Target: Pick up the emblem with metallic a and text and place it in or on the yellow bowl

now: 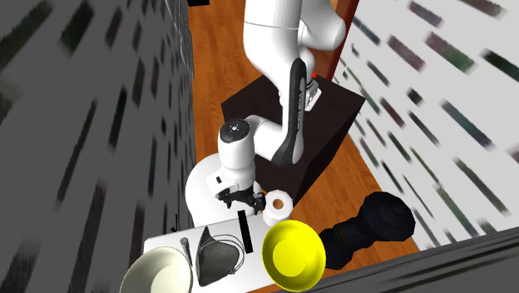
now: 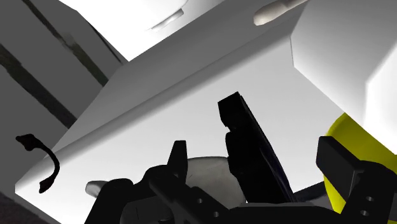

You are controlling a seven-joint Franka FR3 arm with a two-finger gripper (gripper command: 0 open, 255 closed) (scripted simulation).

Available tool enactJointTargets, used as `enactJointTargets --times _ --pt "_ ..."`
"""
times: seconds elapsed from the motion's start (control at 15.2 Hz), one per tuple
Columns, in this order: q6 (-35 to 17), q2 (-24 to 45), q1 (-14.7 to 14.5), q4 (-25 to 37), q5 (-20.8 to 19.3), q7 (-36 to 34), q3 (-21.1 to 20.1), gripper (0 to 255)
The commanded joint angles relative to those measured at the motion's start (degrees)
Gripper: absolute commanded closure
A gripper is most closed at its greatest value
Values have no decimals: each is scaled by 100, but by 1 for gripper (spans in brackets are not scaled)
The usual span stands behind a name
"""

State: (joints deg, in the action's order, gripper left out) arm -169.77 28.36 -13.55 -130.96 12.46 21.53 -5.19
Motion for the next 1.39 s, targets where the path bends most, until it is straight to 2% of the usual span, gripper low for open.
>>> enactJointTargets --times 0.0,0.33,0.4,0.99,1.32 --pt "-20 33 0 15 1 2 -3 0" --pt "-20 32 0 15 1 2 -3 0" --pt "-20 32 0 15 1 2 -3 255" --pt "-20 33 0 15 1 2 -3 255" --pt "280 -367 -50 -85 -36 -68 59 255"
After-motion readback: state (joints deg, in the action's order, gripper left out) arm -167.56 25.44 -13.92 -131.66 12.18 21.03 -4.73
